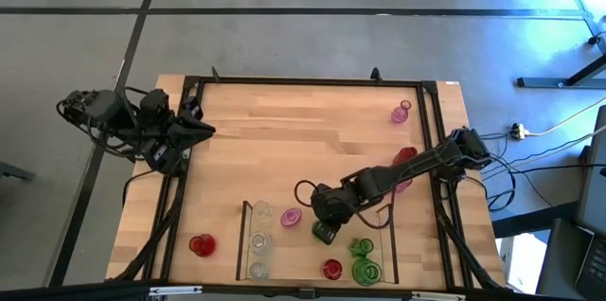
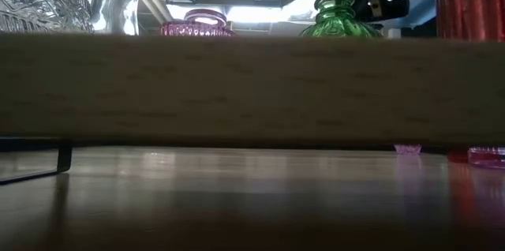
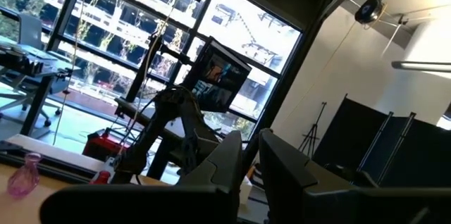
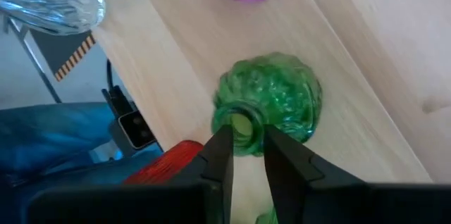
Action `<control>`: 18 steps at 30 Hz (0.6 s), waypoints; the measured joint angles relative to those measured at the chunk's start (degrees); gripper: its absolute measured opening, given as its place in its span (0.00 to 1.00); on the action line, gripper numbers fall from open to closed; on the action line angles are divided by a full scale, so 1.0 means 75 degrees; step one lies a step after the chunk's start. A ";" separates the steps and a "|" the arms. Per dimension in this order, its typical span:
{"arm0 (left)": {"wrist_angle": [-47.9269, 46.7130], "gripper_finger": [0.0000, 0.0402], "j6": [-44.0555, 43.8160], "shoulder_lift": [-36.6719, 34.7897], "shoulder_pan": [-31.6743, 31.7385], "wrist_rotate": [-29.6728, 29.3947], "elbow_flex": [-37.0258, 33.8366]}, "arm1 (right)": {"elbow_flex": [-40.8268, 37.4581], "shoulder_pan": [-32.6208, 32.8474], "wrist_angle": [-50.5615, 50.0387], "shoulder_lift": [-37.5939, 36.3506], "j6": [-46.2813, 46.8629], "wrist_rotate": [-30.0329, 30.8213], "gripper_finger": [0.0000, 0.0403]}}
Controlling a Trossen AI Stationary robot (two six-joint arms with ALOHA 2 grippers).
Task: Sort vases onto shelf
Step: Put the green vase aligned with the other green vases on the shelf
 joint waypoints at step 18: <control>-0.0044 0.11 0.0070 0.0001 0.0000 -0.0041 0.0000 | 0.0041 -0.0009 -0.1014 0.0179 0.0219 -0.0013 0.04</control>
